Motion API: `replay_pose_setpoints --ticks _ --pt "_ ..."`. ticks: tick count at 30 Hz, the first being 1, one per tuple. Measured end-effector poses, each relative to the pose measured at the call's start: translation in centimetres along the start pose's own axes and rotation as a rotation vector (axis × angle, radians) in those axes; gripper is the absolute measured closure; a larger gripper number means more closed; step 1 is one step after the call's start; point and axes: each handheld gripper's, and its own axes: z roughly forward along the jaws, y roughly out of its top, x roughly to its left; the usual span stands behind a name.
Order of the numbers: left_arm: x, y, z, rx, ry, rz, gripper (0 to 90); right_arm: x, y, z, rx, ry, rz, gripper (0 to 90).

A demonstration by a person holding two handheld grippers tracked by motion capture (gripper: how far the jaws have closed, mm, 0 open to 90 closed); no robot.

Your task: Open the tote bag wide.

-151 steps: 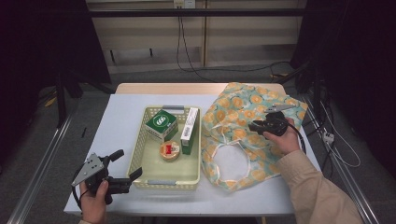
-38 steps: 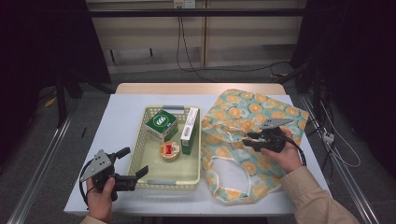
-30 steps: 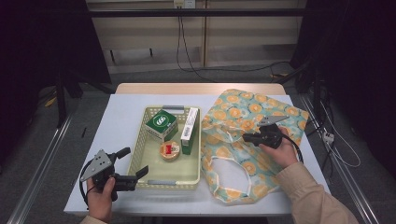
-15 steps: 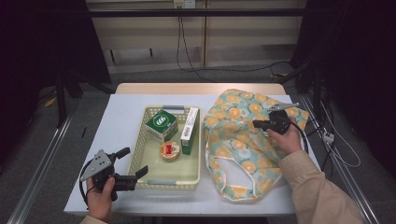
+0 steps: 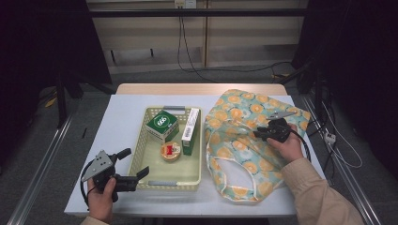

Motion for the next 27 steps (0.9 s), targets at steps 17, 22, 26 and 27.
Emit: replay_pose_setpoints --ticks 17,22,26,27 --pt "-0.1 0.0 0.1 -0.003 -0.007 -0.004 2.1 4.3 -0.2 1.6 0.029 0.057 -0.096 43.0" --pt "0.0 0.0 0.0 -0.002 -0.006 0.000 2.1 3.7 0.0 1.3 0.041 0.062 -0.090 74.4" --pt "-0.1 0.0 0.0 -0.004 -0.010 0.000 2.1 4.0 0.1 1.0 0.062 0.071 -0.079 88.2" --pt "-0.1 0.0 0.1 -0.003 -0.009 0.000 2.1 4.2 0.2 0.9 0.072 0.067 -0.088 88.7"
